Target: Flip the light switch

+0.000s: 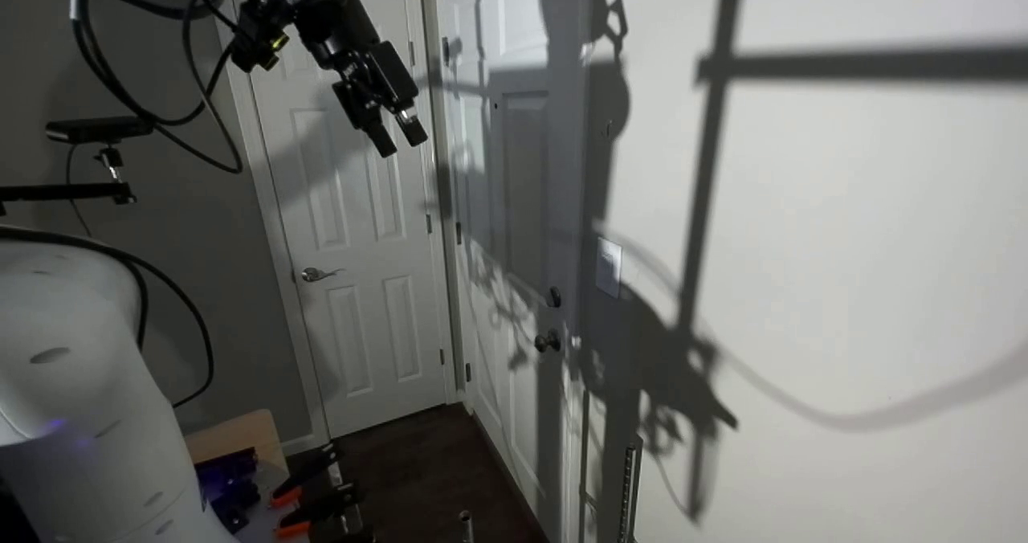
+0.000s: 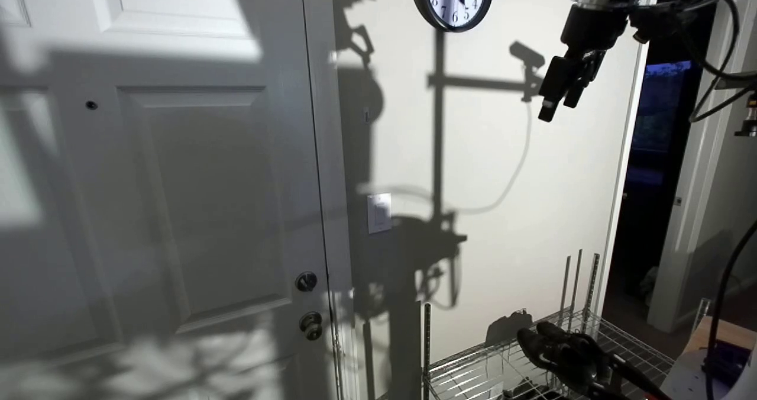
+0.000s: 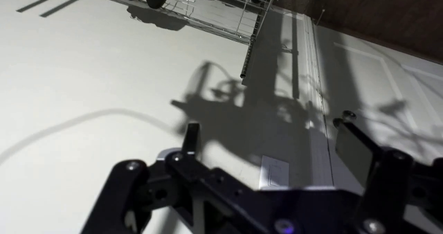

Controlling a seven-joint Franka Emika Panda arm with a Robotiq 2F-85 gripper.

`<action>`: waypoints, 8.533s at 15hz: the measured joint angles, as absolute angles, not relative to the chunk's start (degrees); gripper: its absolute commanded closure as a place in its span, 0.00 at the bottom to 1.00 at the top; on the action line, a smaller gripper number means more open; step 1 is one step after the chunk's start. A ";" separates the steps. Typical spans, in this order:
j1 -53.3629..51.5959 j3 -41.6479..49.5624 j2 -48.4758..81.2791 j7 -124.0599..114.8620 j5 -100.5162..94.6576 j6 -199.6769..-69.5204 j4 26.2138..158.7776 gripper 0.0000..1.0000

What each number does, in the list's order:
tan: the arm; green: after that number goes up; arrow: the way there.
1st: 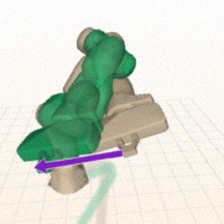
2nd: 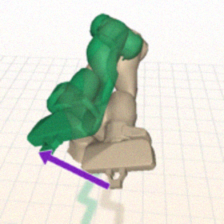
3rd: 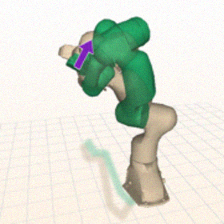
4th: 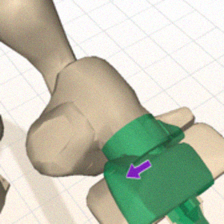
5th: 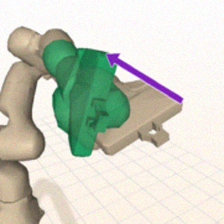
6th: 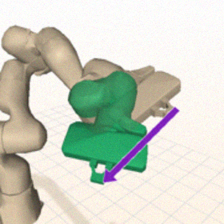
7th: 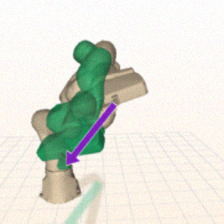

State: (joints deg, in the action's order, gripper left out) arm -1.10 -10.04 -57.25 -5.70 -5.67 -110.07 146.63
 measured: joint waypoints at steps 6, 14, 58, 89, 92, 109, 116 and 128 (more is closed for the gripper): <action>-3.11 -13.95 -46.09 -9.44 -4.71 -127.27 146.64 0.00; -3.34 -16.54 -27.75 -13.81 -4.91 -142.12 144.84 0.00; -3.59 -13.69 -8.55 -17.47 -7.46 -146.15 136.23 0.00; -16.08 0.48 18.90 -36.03 -30.61 -146.96 115.26 0.00; -18.34 2.97 21.87 -39.96 -34.33 -146.96 112.56 0.00; -21.33 6.03 27.63 -64.09 -59.22 -142.99 105.31 0.00; -21.06 5.66 27.65 -64.09 -59.23 -142.76 105.28 0.00; -21.02 5.58 27.65 -64.09 -59.23 -142.67 105.28 0.00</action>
